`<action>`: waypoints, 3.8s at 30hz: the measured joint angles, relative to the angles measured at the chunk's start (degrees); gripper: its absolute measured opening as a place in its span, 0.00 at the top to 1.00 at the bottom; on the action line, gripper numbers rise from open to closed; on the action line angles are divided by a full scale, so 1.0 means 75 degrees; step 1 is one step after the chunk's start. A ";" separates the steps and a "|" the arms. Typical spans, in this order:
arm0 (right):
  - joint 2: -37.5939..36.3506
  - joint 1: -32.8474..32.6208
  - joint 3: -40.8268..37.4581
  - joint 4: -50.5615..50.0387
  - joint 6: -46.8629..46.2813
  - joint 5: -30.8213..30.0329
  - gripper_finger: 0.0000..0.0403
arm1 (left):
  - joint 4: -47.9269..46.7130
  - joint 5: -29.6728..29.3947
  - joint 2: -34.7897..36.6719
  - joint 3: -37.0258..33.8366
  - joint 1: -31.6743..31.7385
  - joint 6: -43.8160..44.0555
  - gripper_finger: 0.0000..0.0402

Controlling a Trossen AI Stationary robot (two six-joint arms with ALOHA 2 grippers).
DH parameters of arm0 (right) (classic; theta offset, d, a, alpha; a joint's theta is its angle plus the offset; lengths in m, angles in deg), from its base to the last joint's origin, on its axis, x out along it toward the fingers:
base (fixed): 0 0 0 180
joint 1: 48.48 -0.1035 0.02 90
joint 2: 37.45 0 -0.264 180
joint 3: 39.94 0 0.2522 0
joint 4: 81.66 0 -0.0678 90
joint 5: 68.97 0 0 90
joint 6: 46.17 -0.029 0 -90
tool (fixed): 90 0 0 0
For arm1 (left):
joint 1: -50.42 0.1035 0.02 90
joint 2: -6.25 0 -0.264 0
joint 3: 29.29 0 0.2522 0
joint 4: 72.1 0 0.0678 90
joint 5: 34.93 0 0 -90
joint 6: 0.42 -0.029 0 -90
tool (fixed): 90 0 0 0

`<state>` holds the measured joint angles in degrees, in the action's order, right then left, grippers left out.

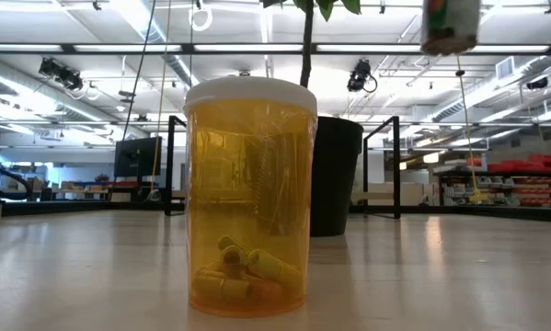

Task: Pick and place medicine bottles onto shelf by color
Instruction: Put the green pill bottle on the shelf, then adjust the yellow pill bottle on the shelf

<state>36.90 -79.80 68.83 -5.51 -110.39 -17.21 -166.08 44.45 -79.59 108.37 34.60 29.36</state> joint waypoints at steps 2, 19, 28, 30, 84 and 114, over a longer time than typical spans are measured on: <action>-0.0269 0.0644 -0.0044 0.0021 0.0719 0.0032 0.39 | 0.0027 0.0005 0.0000 0.0000 0.0354 -0.0276 0.57; -0.0355 0.6659 -0.0054 0.3542 0.6882 0.3158 0.39 | 0.1581 0.0001 0.0000 0.0000 0.3551 -0.1330 0.57; 0.1007 0.8655 -0.0054 0.4575 0.7949 0.4974 0.39 | 0.1641 0.0040 0.0000 0.0000 0.4992 -0.2110 0.57; 0.1256 0.8961 -0.0054 0.4551 0.8005 0.5141 0.39 | 0.1619 0.0047 0.0000 0.0000 0.5301 -0.2483 0.57; 0.2978 1.0208 -0.1605 0.6481 0.8185 0.6017 0.38 | 0.2981 0.0086 -0.0169 0.0003 0.7965 -0.3674 0.57; 0.2951 1.0199 -0.1602 0.6205 0.7852 0.6232 0.28 | 0.2701 0.0086 -0.0169 0.0003 0.7965 -0.3680 0.57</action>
<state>59.03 -3.31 56.82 41.03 -51.50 29.53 -145.83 45.09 -80.86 108.39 94.35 1.76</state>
